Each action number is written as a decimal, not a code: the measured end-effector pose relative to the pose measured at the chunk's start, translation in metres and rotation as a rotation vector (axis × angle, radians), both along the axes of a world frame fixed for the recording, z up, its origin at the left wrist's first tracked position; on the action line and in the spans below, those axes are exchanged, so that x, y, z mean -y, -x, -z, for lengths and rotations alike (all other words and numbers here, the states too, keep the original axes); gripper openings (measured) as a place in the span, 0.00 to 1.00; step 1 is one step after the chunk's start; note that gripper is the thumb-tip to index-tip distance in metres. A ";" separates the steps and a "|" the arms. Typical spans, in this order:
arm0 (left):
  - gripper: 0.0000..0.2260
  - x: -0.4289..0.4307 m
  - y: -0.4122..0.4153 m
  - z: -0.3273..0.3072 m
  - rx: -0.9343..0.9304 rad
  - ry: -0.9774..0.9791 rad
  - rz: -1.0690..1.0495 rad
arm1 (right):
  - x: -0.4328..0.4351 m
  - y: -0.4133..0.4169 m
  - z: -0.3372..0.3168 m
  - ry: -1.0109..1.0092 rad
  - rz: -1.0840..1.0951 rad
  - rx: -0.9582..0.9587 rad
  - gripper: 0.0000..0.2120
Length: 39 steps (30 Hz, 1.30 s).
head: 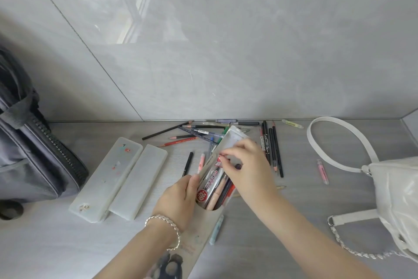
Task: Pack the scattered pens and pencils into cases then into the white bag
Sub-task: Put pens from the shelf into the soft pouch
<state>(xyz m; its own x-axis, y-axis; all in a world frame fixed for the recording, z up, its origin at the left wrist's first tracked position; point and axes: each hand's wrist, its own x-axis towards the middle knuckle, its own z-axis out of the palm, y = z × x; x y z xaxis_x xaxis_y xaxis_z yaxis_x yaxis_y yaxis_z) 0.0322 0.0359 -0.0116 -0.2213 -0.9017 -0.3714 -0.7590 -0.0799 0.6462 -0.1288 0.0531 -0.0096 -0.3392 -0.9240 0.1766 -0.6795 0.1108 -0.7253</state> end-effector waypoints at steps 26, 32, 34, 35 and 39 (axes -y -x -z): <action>0.19 0.023 0.000 -0.001 0.009 -0.057 -0.131 | 0.078 0.095 0.085 -0.822 0.340 -0.131 0.22; 0.19 0.020 -0.003 -0.003 -0.014 -0.059 -0.134 | 0.063 0.098 0.065 -0.689 0.321 -0.099 0.13; 0.19 0.020 -0.005 -0.004 -0.031 -0.070 -0.147 | 0.056 0.098 0.043 -0.480 0.273 0.064 0.15; 0.19 0.020 -0.006 -0.004 -0.040 -0.078 -0.150 | 0.050 0.094 0.028 -0.364 0.247 0.203 0.15; 0.19 0.015 -0.002 -0.006 -0.046 -0.091 -0.139 | 0.020 0.064 -0.032 -0.040 0.119 0.778 0.14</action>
